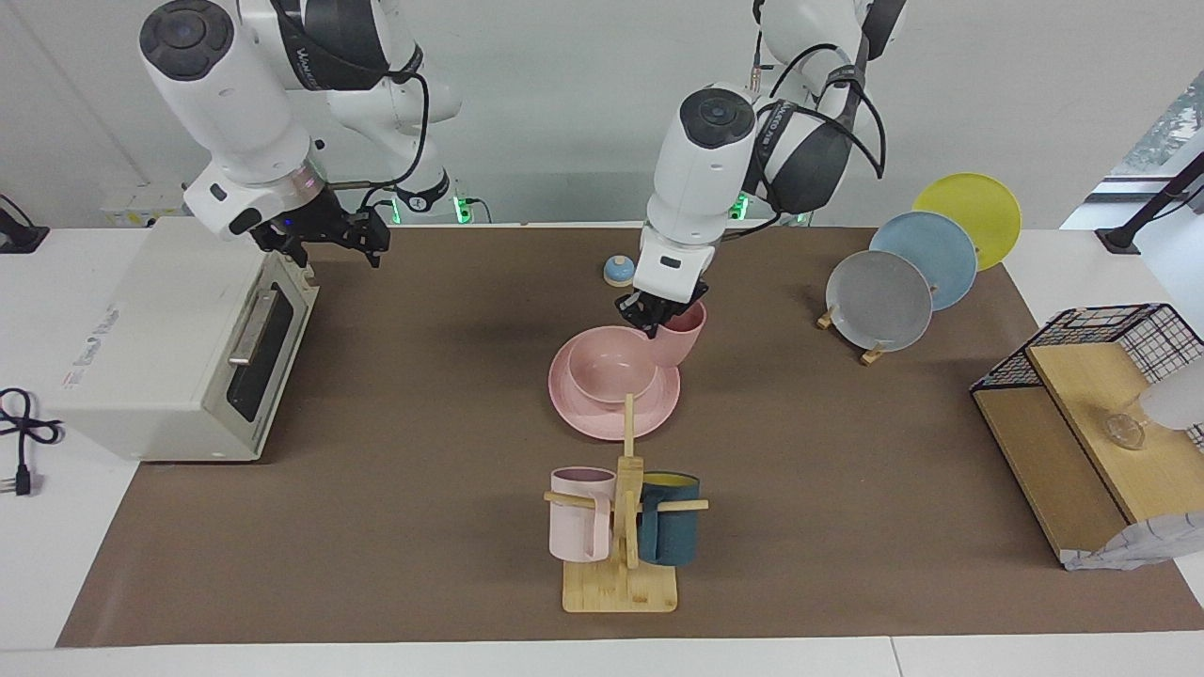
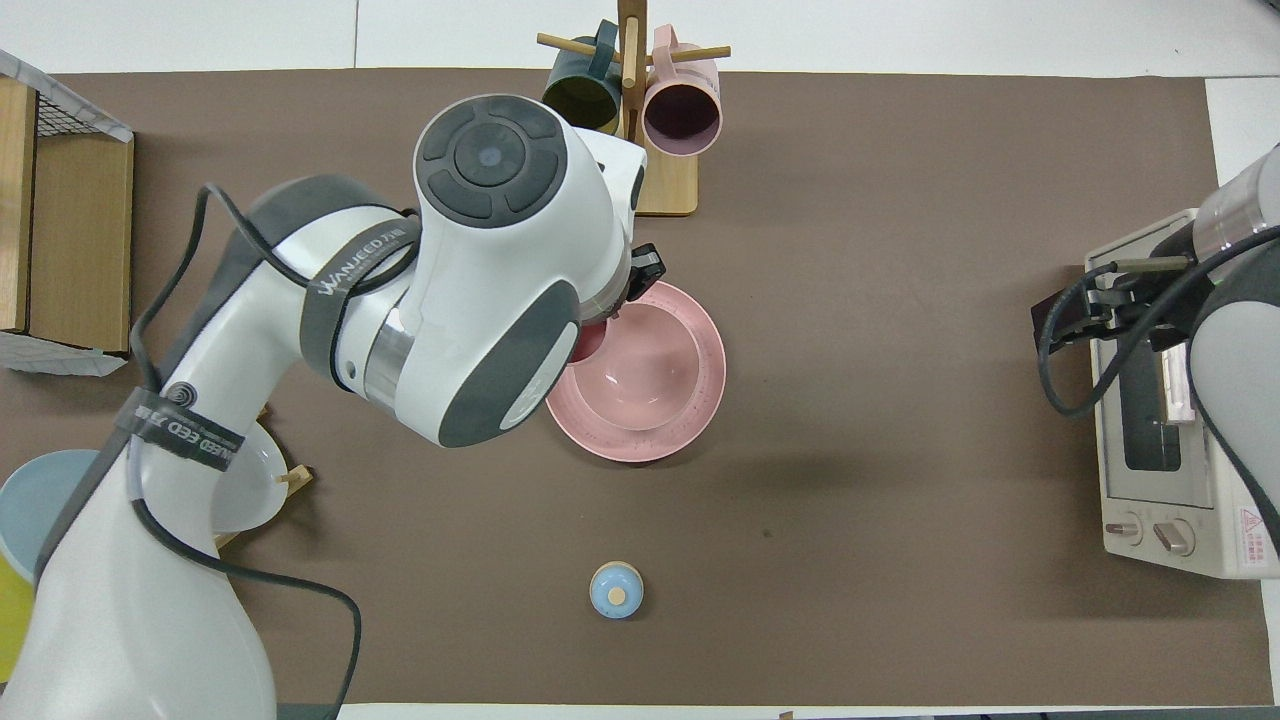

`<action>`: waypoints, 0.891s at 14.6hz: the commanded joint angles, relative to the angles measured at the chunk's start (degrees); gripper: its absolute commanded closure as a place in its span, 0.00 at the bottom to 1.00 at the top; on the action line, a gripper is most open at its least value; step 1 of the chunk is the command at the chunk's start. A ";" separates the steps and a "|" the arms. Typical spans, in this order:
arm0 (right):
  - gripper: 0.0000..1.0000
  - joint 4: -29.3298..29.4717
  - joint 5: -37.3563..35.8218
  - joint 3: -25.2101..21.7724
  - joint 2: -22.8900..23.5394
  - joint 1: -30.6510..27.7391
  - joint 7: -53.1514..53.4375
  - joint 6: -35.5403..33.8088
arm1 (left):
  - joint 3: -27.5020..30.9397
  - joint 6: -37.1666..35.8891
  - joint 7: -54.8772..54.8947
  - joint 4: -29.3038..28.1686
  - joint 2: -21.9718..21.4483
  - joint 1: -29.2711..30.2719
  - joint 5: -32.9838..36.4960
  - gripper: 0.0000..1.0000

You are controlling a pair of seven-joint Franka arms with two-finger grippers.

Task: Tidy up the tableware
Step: 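Carry the pink cup over the plate and lower it into the bowl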

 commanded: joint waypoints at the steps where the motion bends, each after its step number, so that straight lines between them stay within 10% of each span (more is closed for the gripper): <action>1: 0.00 -5.03 -0.34 0.46 -3.50 -0.83 -1.47 2.92 | 0.96 3.88 -3.16 -3.26 0.56 -2.67 -0.26 1.00; 13: 0.00 -1.44 -0.52 0.81 -0.25 -4.34 -1.56 4.15 | 0.96 14.27 -5.81 -11.71 1.97 -5.41 -0.17 1.00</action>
